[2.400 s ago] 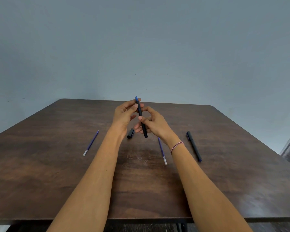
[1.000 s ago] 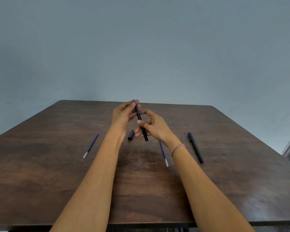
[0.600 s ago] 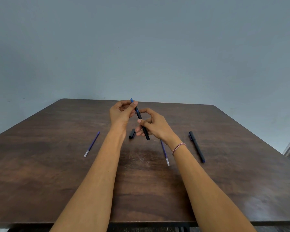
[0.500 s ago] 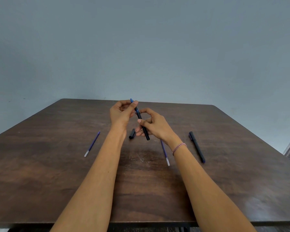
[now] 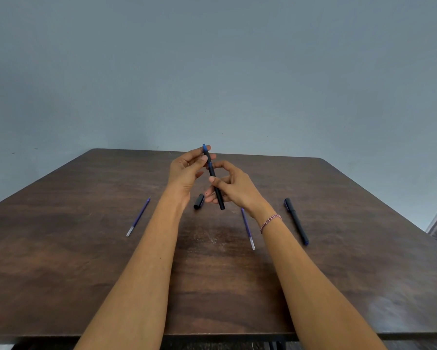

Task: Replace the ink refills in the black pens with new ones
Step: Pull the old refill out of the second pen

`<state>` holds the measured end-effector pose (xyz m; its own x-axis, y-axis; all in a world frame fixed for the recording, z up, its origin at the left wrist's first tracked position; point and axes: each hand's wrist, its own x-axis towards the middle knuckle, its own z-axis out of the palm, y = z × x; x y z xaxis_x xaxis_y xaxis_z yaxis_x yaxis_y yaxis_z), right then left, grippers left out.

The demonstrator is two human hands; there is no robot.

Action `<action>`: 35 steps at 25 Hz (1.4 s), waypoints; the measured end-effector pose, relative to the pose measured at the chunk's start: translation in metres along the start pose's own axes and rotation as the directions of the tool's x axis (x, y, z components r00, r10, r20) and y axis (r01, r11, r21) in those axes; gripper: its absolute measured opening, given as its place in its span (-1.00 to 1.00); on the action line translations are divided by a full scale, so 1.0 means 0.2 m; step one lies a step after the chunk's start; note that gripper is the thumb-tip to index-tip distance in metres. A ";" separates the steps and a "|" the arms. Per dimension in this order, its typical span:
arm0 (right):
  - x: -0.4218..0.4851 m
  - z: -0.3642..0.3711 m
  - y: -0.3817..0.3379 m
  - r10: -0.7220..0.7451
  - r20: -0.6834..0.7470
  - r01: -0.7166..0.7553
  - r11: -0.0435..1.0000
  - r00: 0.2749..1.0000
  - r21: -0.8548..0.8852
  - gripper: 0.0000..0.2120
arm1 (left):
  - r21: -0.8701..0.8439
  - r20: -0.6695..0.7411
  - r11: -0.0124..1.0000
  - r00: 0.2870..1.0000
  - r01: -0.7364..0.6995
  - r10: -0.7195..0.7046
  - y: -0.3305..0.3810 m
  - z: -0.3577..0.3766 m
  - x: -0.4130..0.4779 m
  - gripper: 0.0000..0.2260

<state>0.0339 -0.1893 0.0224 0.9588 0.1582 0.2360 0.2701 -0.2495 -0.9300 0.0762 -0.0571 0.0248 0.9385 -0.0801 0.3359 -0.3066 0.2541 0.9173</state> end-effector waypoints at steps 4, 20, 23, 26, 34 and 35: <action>-0.01 0.01 0.00 -0.013 0.018 0.014 0.998 1.000 -0.057 -0.77 | -0.104 -0.191 0.994 0.981 -0.041 0.021 0.02 0.00 0.00 -0.81; -0.01 0.02 0.00 -0.041 0.063 0.049 0.989 0.997 -0.140 -0.77 | -0.420 -0.409 0.906 0.902 -0.050 -0.140 0.06 -0.05 0.01 -0.86; 0.00 0.01 0.00 -0.118 -0.009 0.116 0.986 0.993 -0.116 -0.77 | -0.332 -0.393 0.943 0.904 0.033 -0.170 0.05 -0.08 0.03 -0.84; 0.01 0.00 0.00 -0.183 -0.122 0.174 0.981 0.975 -0.083 -0.76 | 0.181 -0.336 0.951 0.924 0.252 -0.181 0.00 -0.12 0.06 -0.79; 0.03 -0.02 -0.02 -0.153 -0.246 0.186 0.976 0.957 0.116 -0.83 | 0.928 -0.282 0.175 0.928 0.328 -0.245 -0.08 -0.16 0.06 -0.73; 0.03 -0.01 -0.02 -0.163 -0.252 0.193 0.976 0.954 0.097 -0.83 | 0.939 -0.274 0.143 0.933 0.311 -0.233 -0.08 -0.15 0.05 -0.71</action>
<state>0.0385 -0.1901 0.0275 0.8927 -0.0496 0.4479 0.4399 -0.1203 -0.8900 0.0959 -0.0322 0.0068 0.9907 0.1297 0.0413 0.0988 -0.8940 0.4370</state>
